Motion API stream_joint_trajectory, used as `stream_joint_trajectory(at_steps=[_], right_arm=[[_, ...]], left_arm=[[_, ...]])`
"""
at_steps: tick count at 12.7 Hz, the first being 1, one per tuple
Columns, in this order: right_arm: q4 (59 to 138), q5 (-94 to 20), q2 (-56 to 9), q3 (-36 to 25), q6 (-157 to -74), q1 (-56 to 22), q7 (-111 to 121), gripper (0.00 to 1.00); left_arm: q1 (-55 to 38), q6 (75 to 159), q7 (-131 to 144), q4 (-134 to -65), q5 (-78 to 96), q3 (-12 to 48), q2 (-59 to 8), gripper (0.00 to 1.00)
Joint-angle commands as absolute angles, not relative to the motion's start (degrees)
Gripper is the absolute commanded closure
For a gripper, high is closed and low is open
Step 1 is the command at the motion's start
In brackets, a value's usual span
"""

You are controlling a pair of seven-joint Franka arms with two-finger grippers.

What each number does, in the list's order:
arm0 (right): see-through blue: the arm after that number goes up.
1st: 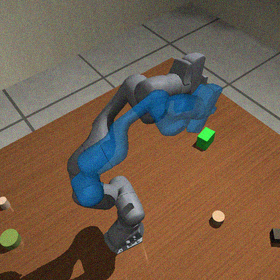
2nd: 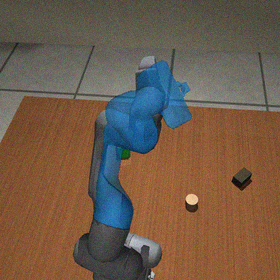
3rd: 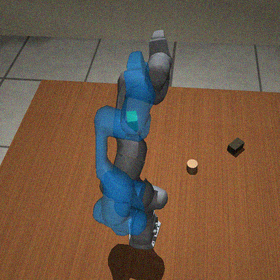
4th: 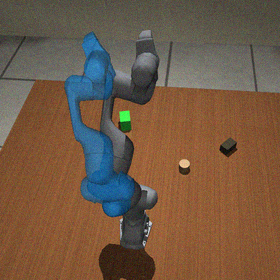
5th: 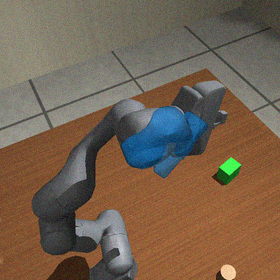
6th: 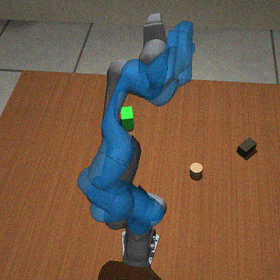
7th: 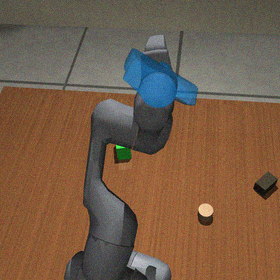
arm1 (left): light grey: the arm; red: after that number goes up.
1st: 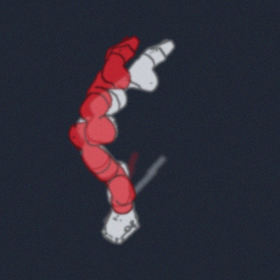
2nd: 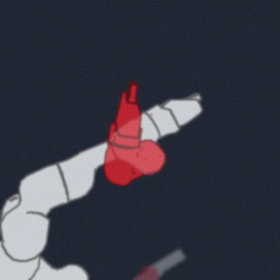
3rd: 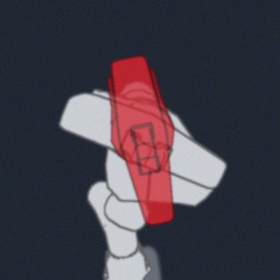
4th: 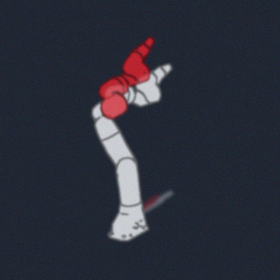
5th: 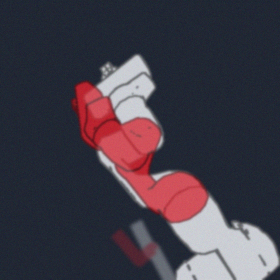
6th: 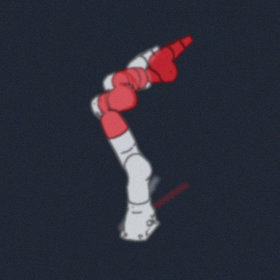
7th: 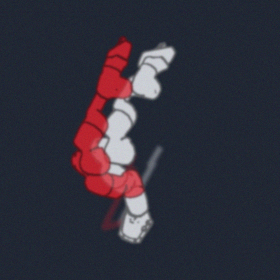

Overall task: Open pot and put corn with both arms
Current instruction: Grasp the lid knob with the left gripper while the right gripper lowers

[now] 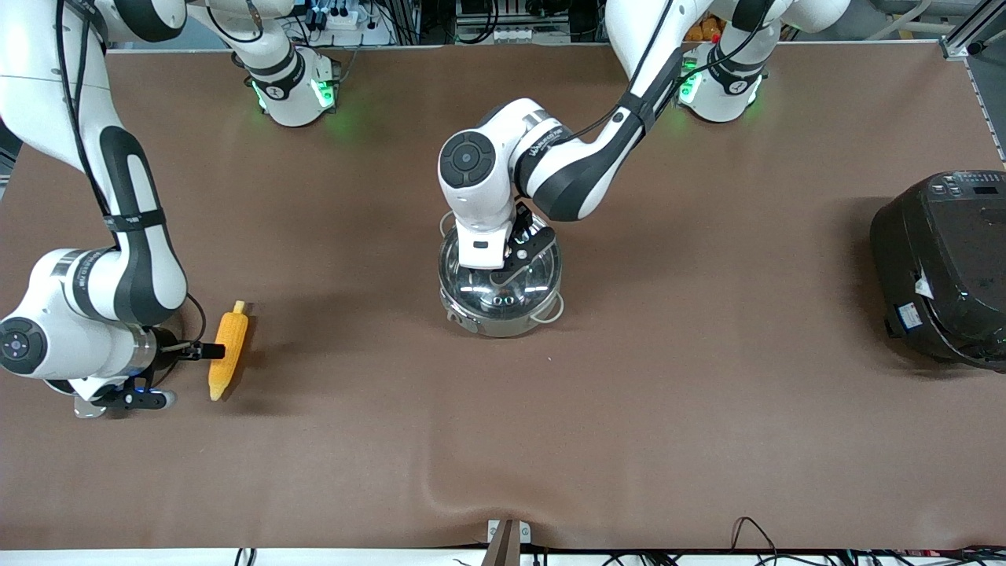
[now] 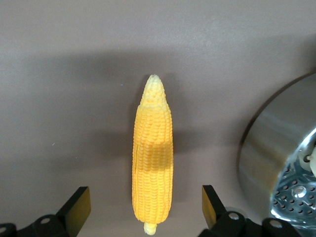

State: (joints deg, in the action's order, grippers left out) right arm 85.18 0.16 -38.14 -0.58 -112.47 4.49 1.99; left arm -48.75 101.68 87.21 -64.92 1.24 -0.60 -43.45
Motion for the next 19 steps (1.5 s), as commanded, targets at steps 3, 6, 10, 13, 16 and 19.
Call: stream_joint_trajectory(at_steps=[3,6,10,13,16,19], right_arm=[[83.67,0.26,-42.27,-0.53,-113.02,4.83,2.2,0.0],[83.76,-0.18,-43.67,-0.44,-113.2,5.01,2.28,0.0],[83.76,-0.44,-45.35,-0.53,-114.78,5.01,2.29,0.0],[83.85,-0.44,-46.4,-0.44,-115.05,5.01,2.64,0.0],[84.11,-0.53,-46.93,-0.44,-115.49,5.45,2.9,0.99],[84.46,-0.53,-46.76,-0.44,-116.02,5.71,5.27,1.0]], left_arm=[[-49.39,101.95,86.22,-64.86,2.55,-1.41,-43.86,0.49],[-49.31,101.95,85.78,-64.78,2.37,-1.49,-43.68,0.98],[-48.17,100.9,84.21,-64.77,2.63,-1.49,-39.84,1.0],[-44.58,92.04,76.23,-65.74,2.99,-1.49,-31.06,1.0],[-36.77,87.37,69.37,-66.7,2.55,-1.58,-27.08,1.0],[-25.44,87.45,50.52,-71.7,0.63,-1.85,-25.93,1.0]])
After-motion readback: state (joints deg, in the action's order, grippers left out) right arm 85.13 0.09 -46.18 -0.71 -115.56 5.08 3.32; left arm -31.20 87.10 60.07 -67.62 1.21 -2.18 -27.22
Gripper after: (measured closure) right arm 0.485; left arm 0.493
